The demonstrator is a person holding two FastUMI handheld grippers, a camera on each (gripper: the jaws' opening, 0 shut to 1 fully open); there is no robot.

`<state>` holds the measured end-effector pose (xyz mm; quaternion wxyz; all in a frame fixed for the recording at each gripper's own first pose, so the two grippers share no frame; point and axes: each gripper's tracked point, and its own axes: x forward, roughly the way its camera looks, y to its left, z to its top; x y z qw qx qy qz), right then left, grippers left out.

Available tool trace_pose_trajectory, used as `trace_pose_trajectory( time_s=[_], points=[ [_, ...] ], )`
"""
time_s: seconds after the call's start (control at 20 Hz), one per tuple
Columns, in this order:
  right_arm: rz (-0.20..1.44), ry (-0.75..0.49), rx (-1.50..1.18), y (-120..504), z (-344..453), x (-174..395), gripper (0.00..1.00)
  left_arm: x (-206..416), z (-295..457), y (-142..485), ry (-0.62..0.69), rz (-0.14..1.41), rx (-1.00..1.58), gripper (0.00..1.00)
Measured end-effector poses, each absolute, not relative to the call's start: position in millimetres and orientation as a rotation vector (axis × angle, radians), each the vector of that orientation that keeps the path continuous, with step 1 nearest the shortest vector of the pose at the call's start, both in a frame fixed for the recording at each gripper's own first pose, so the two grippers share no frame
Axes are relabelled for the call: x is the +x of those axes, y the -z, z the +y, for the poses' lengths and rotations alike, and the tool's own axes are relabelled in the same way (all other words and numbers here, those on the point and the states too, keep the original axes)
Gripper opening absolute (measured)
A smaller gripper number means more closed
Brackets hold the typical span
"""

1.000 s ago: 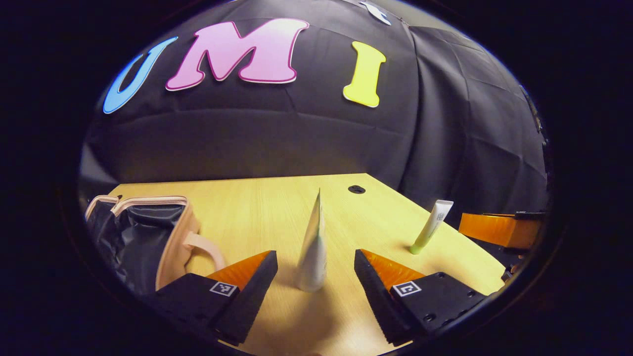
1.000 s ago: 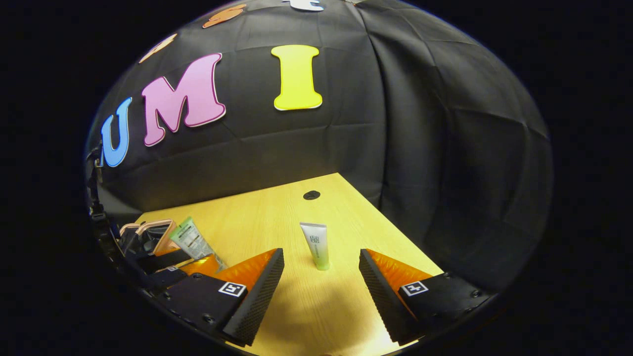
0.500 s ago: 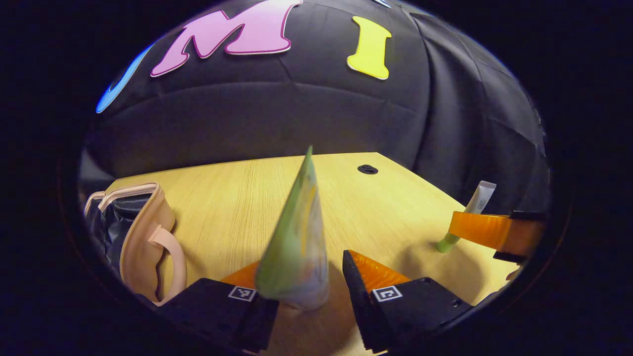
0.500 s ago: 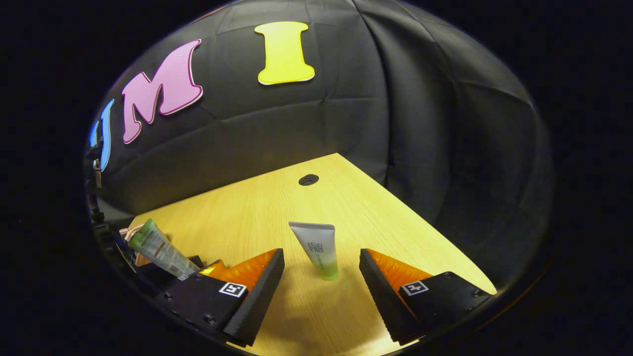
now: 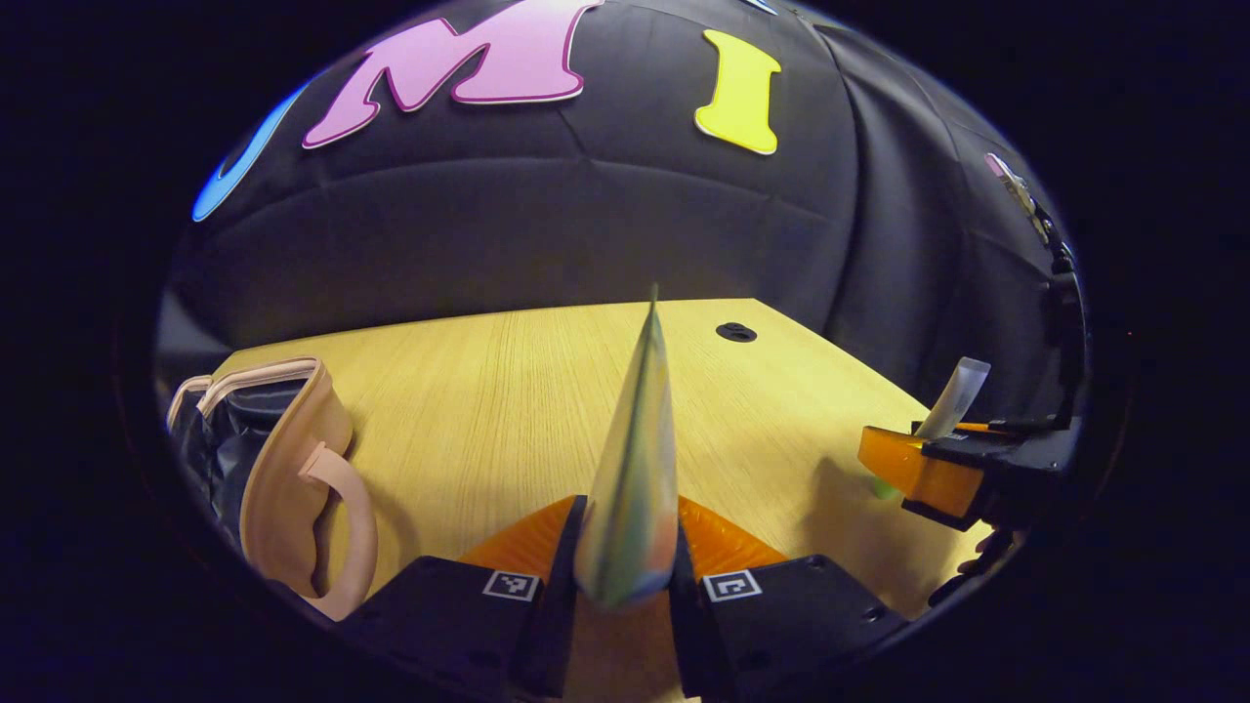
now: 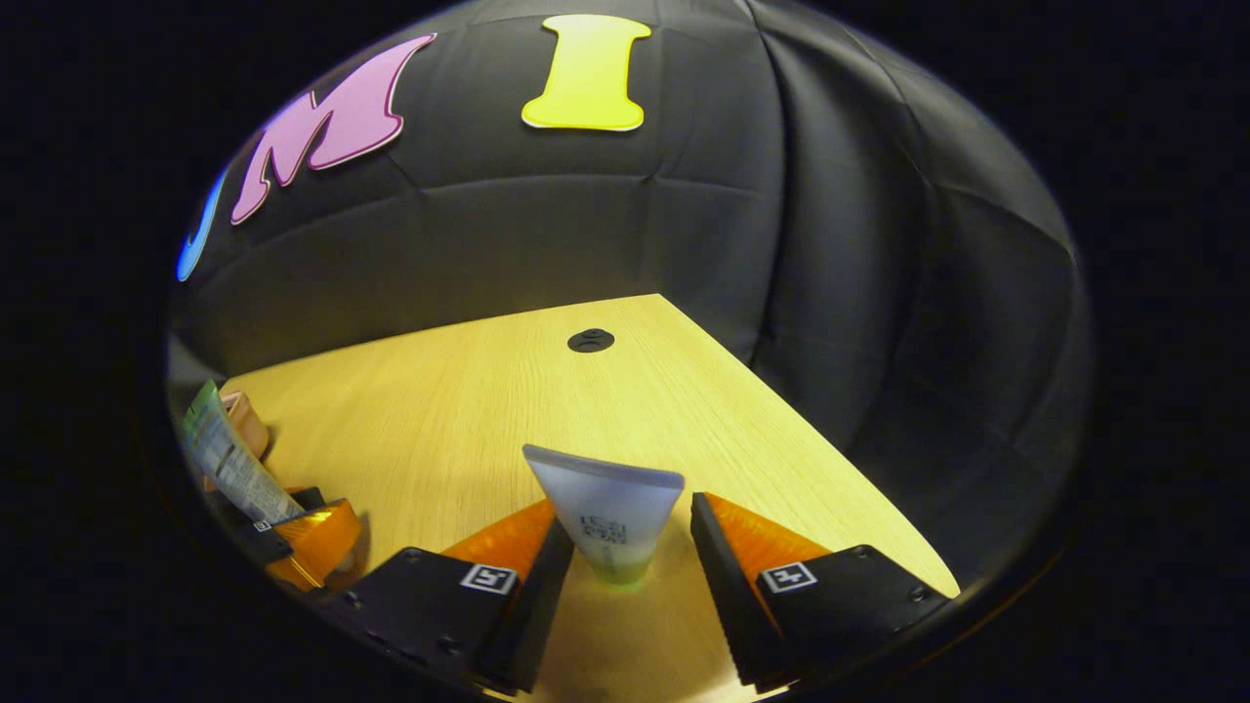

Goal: First open the suitcase, pack the skin care products into it, and then close the suitcase.

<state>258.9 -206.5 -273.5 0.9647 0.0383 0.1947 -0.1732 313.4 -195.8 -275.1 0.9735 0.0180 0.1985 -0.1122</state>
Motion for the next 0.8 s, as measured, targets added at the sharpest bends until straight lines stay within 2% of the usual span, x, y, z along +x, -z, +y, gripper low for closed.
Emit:
trace_pose_trajectory(
  time_s=[0.1,0.15,0.25,0.3,0.35,0.6,0.8],
  points=[
    [0.401,0.338,0.091,278,-203,262,0.56,314,-195,275,0.225,0.401,0.041,0.47],
    [0.4,0.332,0.098,278,-200,263,0.48,314,-196,275,0.226,0.403,0.045,0.43],
    [0.398,0.312,0.084,278,-197,260,0.29,313,-200,275,0.239,0.404,0.054,0.47],
    [0.4,0.304,0.069,276,-197,257,0.43,314,-200,275,0.243,0.4,0.055,0.47],
    [0.391,0.297,0.054,271,-196,255,0.35,313,-200,275,0.247,0.397,0.051,0.47],
    [0.322,0.274,0.049,226,-188,231,0.35,298,-208,261,0.317,0.361,0.013,0.45],
    [0.29,0.234,0.057,178,-164,199,0.35,266,-186,204,0.3,0.294,-0.032,0.45]
  ],
)
